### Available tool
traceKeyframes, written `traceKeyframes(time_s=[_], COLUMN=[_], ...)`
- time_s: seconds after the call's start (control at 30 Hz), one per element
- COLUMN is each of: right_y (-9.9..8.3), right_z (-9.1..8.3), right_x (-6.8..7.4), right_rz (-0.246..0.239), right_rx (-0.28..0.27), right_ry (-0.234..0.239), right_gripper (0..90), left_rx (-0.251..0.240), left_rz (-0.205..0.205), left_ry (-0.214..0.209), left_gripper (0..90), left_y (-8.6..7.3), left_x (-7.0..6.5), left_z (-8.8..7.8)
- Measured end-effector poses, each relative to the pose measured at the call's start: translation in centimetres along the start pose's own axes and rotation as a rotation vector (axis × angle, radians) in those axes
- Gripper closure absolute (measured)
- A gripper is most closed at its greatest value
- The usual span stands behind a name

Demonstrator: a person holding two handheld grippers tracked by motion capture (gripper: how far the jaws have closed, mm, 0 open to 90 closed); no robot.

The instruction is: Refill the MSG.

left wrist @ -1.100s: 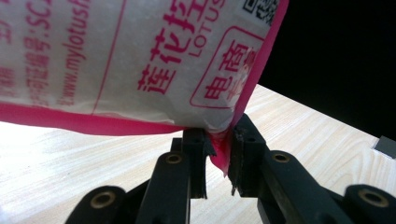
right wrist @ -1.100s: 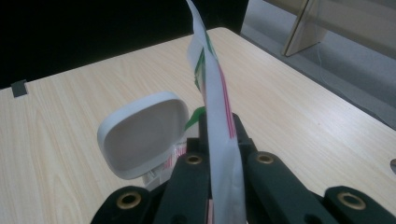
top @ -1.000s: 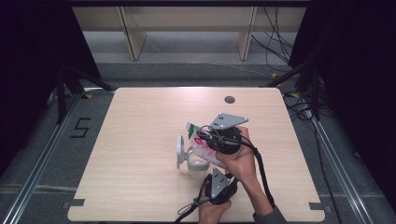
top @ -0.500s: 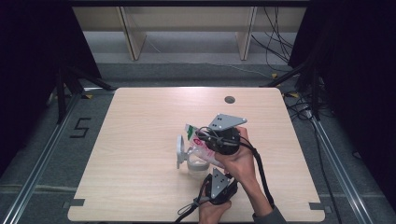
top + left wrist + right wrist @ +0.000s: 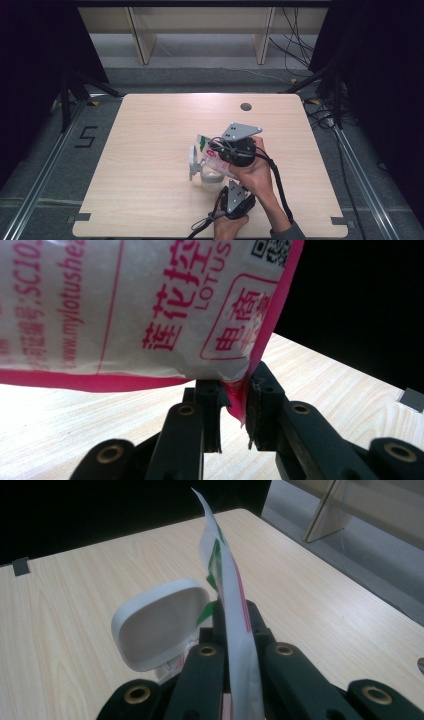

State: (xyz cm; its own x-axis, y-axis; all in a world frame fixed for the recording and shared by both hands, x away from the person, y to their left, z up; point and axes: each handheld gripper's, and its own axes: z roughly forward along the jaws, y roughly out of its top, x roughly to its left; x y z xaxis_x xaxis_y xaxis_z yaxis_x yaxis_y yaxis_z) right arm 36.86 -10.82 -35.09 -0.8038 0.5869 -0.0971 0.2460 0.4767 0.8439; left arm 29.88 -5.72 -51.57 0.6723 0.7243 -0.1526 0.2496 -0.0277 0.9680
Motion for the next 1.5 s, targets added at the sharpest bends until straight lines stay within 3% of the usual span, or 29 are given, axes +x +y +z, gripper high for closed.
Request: traceKeyframes(time_s=[0.3, 0.43, 0.6, 0.63, 0.7, 0.83, 0.9, 1.23, 1.5], right_y=[0.03, 0.07, 0.09, 0.15, 0.12, 0.2, 0.12, 0.2, 0.2], right_z=[0.06, 0.07, 0.17, 0.19, 0.14, 0.13, 0.18, 0.24, 0.38], right_x=[0.01, 0.15, 0.25, 0.1, 0.23, -0.02, 0.2, 0.12, 0.24], right_rz=[-0.005, 0.001, -0.001, -0.024, 0.002, -0.038, 0.0, -0.015, -0.031], right_rx=[-0.006, 0.003, -0.009, -0.003, 0.011, -0.013, -0.008, -0.002, -0.008], right_ry=[-0.009, 0.011, -0.009, 0.006, 0.009, -0.002, -0.001, 0.015, 0.0], right_gripper=[89.1, 89.0, 89.0, 89.1, 89.1, 89.0, 89.0, 88.9, 88.9], left_rx=[-0.002, -0.004, -0.005, -0.007, -0.005, -0.008, -0.006, -0.009, -0.013], left_rz=[0.004, 0.004, -0.001, -0.003, -0.006, -0.005, -0.005, -0.014, -0.016], left_ry=[-0.009, -0.011, -0.012, -0.012, -0.014, -0.012, -0.015, -0.02, -0.019], left_gripper=[77.3, 77.4, 77.3, 77.3, 77.3, 77.3, 77.3, 77.2, 77.2], left_y=[0.04, 0.08, 0.07, 0.05, 0.08, 0.08, 0.09, 0.14, 0.1], left_x=[0.01, 0.0, 0.02, 0.01, 0.03, 0.01, 0.02, 0.03, -0.02], left_z=[-0.01, -0.04, -0.04, -0.04, -0.04, -0.06, -0.05, -0.01, -0.03])
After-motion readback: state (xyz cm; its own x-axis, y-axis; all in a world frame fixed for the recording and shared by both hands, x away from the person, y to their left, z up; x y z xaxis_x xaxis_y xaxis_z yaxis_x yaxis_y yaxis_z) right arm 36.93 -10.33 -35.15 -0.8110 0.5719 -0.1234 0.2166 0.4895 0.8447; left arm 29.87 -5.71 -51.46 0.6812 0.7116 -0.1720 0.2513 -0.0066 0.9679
